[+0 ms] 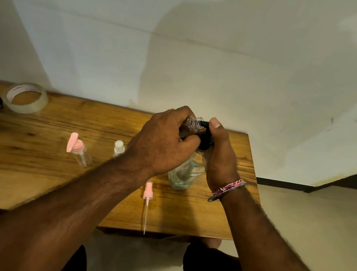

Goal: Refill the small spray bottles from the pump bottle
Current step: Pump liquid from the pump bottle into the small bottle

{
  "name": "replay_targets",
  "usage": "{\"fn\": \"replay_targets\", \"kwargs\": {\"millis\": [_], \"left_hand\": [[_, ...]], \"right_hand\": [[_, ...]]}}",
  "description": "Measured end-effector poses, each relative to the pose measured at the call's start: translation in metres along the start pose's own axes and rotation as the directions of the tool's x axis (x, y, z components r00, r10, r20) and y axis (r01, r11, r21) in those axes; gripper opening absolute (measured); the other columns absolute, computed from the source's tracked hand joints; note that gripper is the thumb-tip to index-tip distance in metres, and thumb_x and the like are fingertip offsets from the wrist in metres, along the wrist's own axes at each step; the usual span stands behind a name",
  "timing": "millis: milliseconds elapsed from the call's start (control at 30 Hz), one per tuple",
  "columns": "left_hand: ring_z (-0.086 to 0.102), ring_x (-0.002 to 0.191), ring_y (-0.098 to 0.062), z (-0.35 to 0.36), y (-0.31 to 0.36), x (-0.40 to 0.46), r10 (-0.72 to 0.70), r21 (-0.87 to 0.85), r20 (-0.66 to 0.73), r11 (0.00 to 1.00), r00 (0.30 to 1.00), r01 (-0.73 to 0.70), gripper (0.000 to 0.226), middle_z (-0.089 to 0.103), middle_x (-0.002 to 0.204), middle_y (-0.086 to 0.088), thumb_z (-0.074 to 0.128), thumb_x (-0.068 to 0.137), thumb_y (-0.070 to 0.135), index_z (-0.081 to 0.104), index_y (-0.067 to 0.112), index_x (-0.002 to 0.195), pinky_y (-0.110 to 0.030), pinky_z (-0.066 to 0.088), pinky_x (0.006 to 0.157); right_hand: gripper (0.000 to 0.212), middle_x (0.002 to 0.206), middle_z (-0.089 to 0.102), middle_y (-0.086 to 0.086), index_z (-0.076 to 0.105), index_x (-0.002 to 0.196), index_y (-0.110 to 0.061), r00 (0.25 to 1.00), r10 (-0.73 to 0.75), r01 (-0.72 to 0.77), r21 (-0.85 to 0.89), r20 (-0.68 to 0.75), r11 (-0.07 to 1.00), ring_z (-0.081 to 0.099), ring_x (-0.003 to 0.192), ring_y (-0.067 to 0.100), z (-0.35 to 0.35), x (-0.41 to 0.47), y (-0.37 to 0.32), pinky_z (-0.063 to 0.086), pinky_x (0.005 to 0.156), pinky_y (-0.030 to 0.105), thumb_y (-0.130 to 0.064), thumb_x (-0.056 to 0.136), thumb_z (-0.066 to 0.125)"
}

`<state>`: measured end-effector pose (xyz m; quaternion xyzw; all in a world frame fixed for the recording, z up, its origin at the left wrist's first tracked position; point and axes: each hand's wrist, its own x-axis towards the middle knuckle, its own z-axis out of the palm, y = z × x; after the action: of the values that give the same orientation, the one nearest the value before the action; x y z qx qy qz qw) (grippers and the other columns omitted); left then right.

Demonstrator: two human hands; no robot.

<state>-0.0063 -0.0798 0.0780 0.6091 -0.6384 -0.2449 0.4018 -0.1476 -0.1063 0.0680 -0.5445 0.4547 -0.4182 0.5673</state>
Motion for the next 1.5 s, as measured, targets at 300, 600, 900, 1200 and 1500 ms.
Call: {"fn": "replay_targets", "kwargs": {"millis": [300, 600, 900, 1200, 1500], "left_hand": [[0.061, 0.079, -0.012, -0.0009, 0.001, 0.0017, 0.003, -0.007, -0.004, 1.0, 1.0, -0.003, 0.014, 0.066, 0.087, 0.007, 0.07, 0.09, 0.024, 0.063, 0.024, 0.103, -0.027, 0.045, 0.063], [0.062, 0.078, -0.013, 0.003, -0.0024, -0.0005, -0.007, 0.012, -0.01, 1.0, 1.0, 0.007, 0.016, 0.066, 0.087, 0.006, 0.071, 0.088, 0.024, 0.064, 0.022, 0.103, -0.029, 0.047, 0.062], [0.06, 0.076, -0.012, 0.0024, 0.0013, 0.0003, -0.006, -0.021, -0.022, 1.0, 1.0, 0.006, 0.012, 0.065, 0.085, 0.008, 0.07, 0.09, 0.022, 0.062, 0.024, 0.099, -0.025, 0.041, 0.061], [0.06, 0.077, -0.011, 0.0025, 0.002, 0.0, -0.017, -0.02, -0.013, 1.0, 1.0, 0.017, 0.013, 0.066, 0.086, 0.007, 0.07, 0.089, 0.023, 0.062, 0.024, 0.1, -0.025, 0.041, 0.062], [0.06, 0.076, -0.011, 0.0033, -0.0002, -0.0007, -0.028, -0.022, 0.001, 0.999, 1.0, 0.028, 0.014, 0.065, 0.084, 0.007, 0.071, 0.088, 0.022, 0.061, 0.025, 0.097, -0.025, 0.04, 0.061]], "right_hand": [[0.048, 0.096, 0.079, 0.003, 0.081, 0.089, -0.038, 0.999, -0.024, 0.024, -0.013, -0.024, 1.0, 0.072, 0.103, 0.024, 0.0036, -0.0009, -0.0004, 0.047, 0.105, 0.062, -0.071, 0.084, 0.046], [0.036, 0.08, 0.075, -0.006, 0.081, 0.077, -0.036, 0.997, -0.03, 0.033, 0.048, -0.077, 0.998, 0.068, 0.086, 0.011, 0.0058, 0.0008, 0.0001, 0.049, 0.09, 0.048, -0.056, 0.087, 0.052], [0.049, 0.095, 0.079, 0.006, 0.082, 0.088, -0.033, 0.998, -0.054, 0.055, 0.011, -0.044, 0.998, 0.073, 0.098, 0.021, 0.0061, -0.001, 0.0004, 0.053, 0.096, 0.049, -0.067, 0.085, 0.048], [0.045, 0.088, 0.078, 0.0, 0.081, 0.084, -0.034, 0.996, -0.064, 0.065, 0.013, -0.067, 0.998, 0.072, 0.09, 0.014, 0.0068, -0.0008, 0.0001, 0.054, 0.086, 0.039, -0.064, 0.085, 0.048], [0.043, 0.075, 0.076, -0.007, 0.081, 0.074, -0.032, 0.991, -0.08, 0.08, -0.004, -0.105, 0.997, 0.07, 0.076, 0.001, 0.0061, 0.0005, 0.0005, 0.053, 0.07, 0.019, -0.051, 0.091, 0.047]]}}
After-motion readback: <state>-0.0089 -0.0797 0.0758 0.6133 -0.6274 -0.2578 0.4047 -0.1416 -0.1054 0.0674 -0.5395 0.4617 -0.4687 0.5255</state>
